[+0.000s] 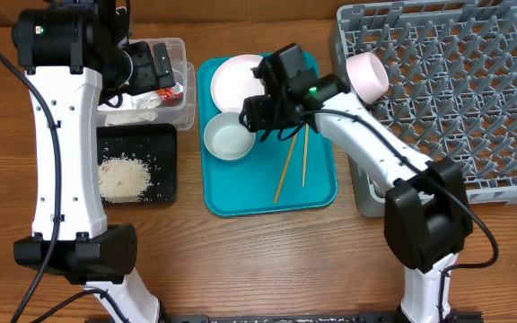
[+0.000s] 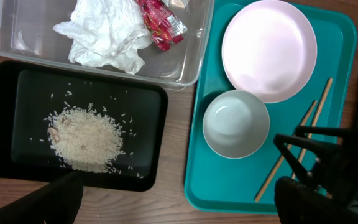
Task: Sort waste into correct bins and load items into the dishwasher
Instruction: 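Reach the right gripper to the pale green bowl and grasp it, then carry the pale green bowl right and set it in the dish rack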
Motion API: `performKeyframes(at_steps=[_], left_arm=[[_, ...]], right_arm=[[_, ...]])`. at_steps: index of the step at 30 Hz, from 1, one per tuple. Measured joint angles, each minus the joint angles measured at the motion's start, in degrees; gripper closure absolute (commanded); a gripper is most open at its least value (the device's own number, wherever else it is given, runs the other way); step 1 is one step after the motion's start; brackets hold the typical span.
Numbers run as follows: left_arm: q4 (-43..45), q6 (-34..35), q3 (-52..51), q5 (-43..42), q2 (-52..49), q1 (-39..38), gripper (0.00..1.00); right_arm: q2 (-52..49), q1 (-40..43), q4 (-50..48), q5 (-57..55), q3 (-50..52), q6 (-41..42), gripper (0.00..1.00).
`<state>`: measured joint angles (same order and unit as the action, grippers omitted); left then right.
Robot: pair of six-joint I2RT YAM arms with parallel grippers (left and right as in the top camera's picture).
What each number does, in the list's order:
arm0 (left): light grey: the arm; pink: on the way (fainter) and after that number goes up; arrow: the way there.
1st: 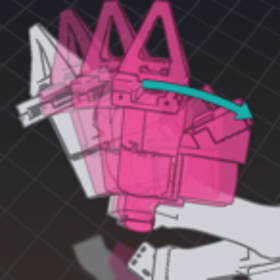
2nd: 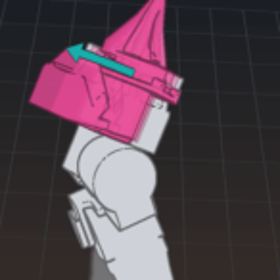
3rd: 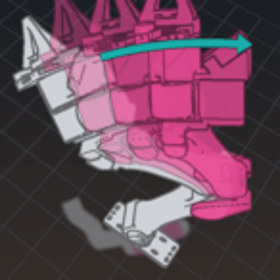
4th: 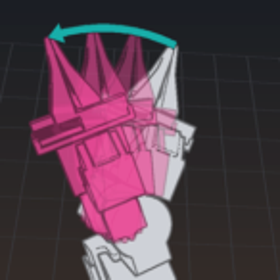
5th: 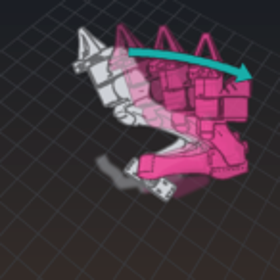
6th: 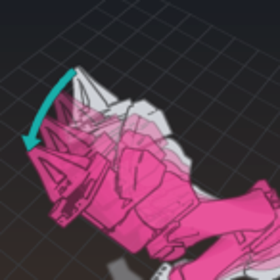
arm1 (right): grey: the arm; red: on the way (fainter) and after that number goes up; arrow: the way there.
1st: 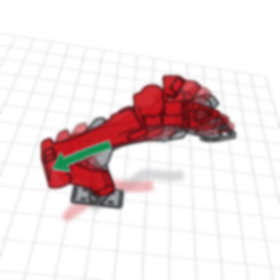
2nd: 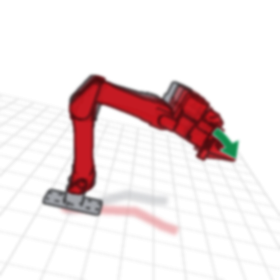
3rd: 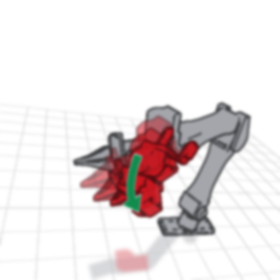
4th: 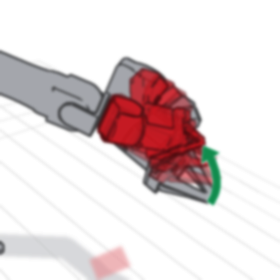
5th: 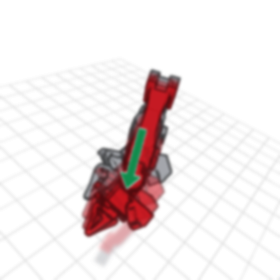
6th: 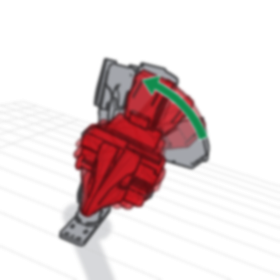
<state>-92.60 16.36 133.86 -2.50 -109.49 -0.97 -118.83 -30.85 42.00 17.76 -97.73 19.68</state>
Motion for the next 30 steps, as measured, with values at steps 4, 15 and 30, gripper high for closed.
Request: performKeyframes(at_steps=[4,15,30], left_arm=[[0.0,0.0,0.0,0.0,0.0,0.0,0.0],[0.0,0.0,0.0,0.0,0.0,0.0,0.0],[0.0,0.0,0.0,0.0,0.0,0.0,0.0]], right_arm=[[-2.2,-2.0,1.2,-5.7,0.2,9.1,0.51],[-5.5,-3.0,3.4,-11.6,1.0,16.5,0.59],[-5.5,-3.3,2.4,-12.3,3.5,17.6,0.96]])
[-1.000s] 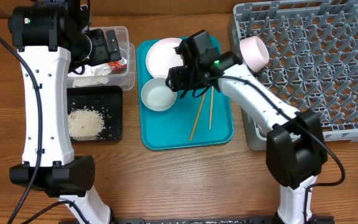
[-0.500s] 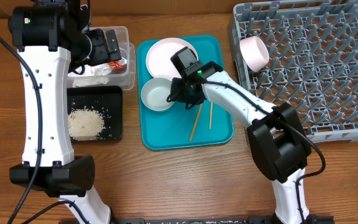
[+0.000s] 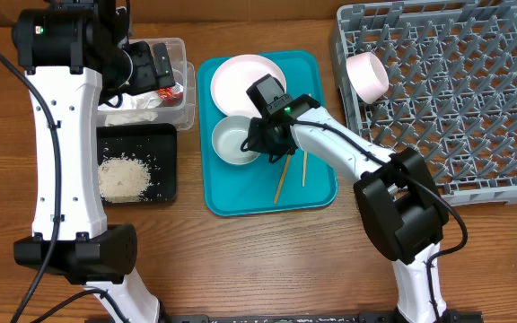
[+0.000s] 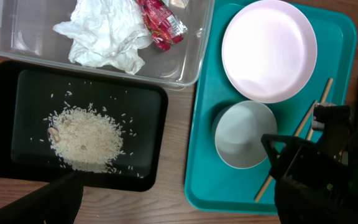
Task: Sort waste into correct bins and load items into the dishwasher
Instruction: 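Carry the pale green bowl right and set it in the dish rack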
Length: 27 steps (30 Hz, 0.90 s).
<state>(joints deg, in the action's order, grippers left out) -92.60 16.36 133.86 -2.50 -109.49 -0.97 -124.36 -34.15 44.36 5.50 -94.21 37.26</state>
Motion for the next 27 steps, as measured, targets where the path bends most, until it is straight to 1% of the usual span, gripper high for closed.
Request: performKeyframes(at_steps=[5,9,12,14,16,18,21,23,27], left_arm=[[0.0,0.0,0.0,0.0,0.0,0.0,0.0],[0.0,0.0,0.0,0.0,0.0,0.0,0.0],[0.0,0.0,0.0,0.0,0.0,0.0,0.0],[0.0,0.0,0.0,0.0,0.0,0.0,0.0],[0.0,0.0,0.0,0.0,0.0,0.0,0.0],[0.0,0.0,0.0,0.0,0.0,0.0,0.0],[0.0,0.0,0.0,0.0,0.0,0.0,0.0],[0.0,0.0,0.0,0.0,0.0,0.0,0.0],[0.0,0.0,0.0,0.0,0.0,0.0,0.0]], right_arm=[[0.7,1.3,4.9,-0.9,-2.0,-3.9,0.96],[6.1,3.5,11.6,-9.1,-5.6,-6.5,0.96],[13.9,4.4,15.0,-19.6,-8.0,-7.8,0.96],[20.0,4.4,18.1,-28.5,-9.4,-8.2,0.96],[25.2,3.8,22.8,-38.3,-10.7,-7.8,0.96],[28.4,3.0,28.5,-47.3,-11.5,-7.2,0.96],[29.5,2.6,34.8,-57.6,-10.6,-6.3,0.96],[28.5,3.0,35.8,-63.2,-7.2,-4.6,0.96],[26.2,4.9,35.2,-70.4,0.5,-0.5,0.96]])
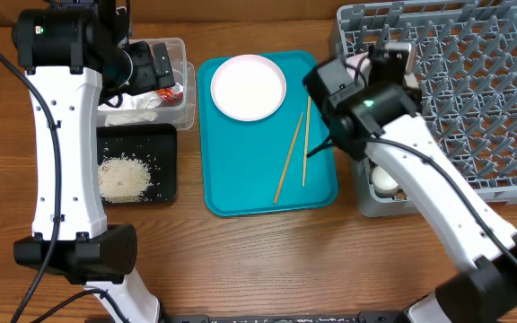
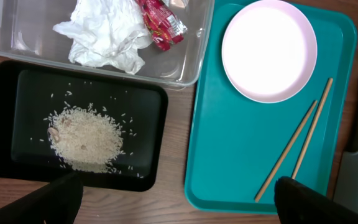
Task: Sort waste into correct bins and load items into the dishwasher
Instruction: 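Carry the pale green bowl right and set it in the dish rack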
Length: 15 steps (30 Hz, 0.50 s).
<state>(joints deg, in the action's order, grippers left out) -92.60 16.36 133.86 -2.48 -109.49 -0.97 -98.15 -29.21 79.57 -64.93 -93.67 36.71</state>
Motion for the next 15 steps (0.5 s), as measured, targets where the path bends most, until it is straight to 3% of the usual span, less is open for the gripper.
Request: performKeyframes(at_steps=[9,15], left_arm=[[0.0,0.0,0.0,0.0,0.0,0.0,0.0],[0.0,0.0,0.0,0.0,0.0,0.0,0.0]], right_arm=[[-0.7,5.2,-14.1,-16.4,18.7,2.6,0.96],[-0.7,5.2,-26.2,-17.0,24.1,-2.3,0.96]])
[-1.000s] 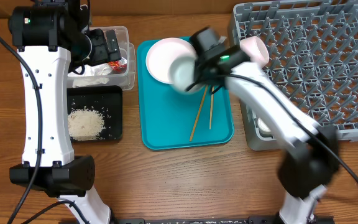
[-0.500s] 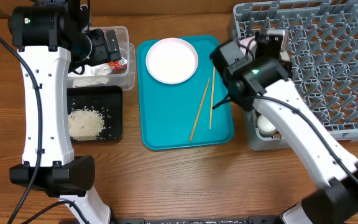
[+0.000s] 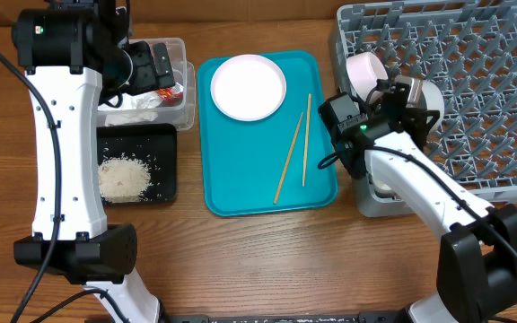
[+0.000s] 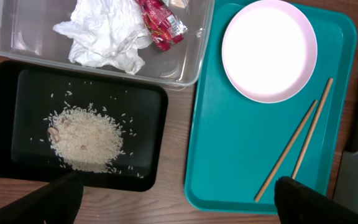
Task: Sort waste into correct bins and load items into the dishwasher
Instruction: 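Carry the pale green bowl right and set it in the dish rack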
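Note:
A pale bowl (image 3: 425, 100) is tilted on edge over the left part of the grey dishwasher rack (image 3: 474, 108), with my right gripper (image 3: 400, 95) shut on its rim, just right of a pink cup (image 3: 364, 74) standing in the rack. On the teal tray (image 4: 229, 155) lie a pink plate (image 4: 269, 50) and two chopsticks (image 4: 297, 146). My left gripper (image 4: 179, 208) hangs high and open, holding nothing, its fingertips (image 4: 51, 199) at the frame's lower corners.
A clear bin (image 4: 185, 62) holds crumpled tissue (image 4: 104, 34) and a red wrapper (image 4: 160, 22). A black tray (image 4: 5, 124) with rice (image 4: 82, 140) sits below it. A white object (image 3: 382, 179) shows in the rack's near-left corner under my right arm.
My right gripper has moved with the bowl from the rack's far-left corner down and to the right, and now holds it beside the pink cup. The left arm has not moved.
My right gripper was over the bowl on the teal tray, then down at its rim. Then the bowl was gone from the tray and my gripper was at the rack's left edge. Now the bowl is over the rack beside the pink cup.

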Motion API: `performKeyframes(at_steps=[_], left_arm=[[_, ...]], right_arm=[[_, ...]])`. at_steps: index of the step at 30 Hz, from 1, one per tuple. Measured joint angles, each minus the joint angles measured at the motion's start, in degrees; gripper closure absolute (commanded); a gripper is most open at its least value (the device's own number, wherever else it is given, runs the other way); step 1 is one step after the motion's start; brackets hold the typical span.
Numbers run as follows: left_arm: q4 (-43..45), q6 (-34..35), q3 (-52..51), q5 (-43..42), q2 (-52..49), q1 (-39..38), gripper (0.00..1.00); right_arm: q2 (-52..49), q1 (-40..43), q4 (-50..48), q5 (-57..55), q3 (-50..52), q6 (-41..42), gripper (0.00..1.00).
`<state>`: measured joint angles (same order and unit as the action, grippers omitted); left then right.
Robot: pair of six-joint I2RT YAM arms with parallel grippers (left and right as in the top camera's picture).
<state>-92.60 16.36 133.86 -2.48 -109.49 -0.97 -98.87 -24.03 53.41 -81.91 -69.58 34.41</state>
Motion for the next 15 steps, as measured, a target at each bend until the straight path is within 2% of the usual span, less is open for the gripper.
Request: performKeyframes(at_steps=[7,15], left_arm=[[0.0,0.0,0.0,0.0,0.0,0.0,0.0],[0.0,0.0,0.0,0.0,0.0,0.0,0.0]], right_arm=[[0.0,0.1,-13.0,0.5,3.3,-10.1,0.96],[0.0,1.9,-16.0,1.4,3.6,-17.2,0.96]])
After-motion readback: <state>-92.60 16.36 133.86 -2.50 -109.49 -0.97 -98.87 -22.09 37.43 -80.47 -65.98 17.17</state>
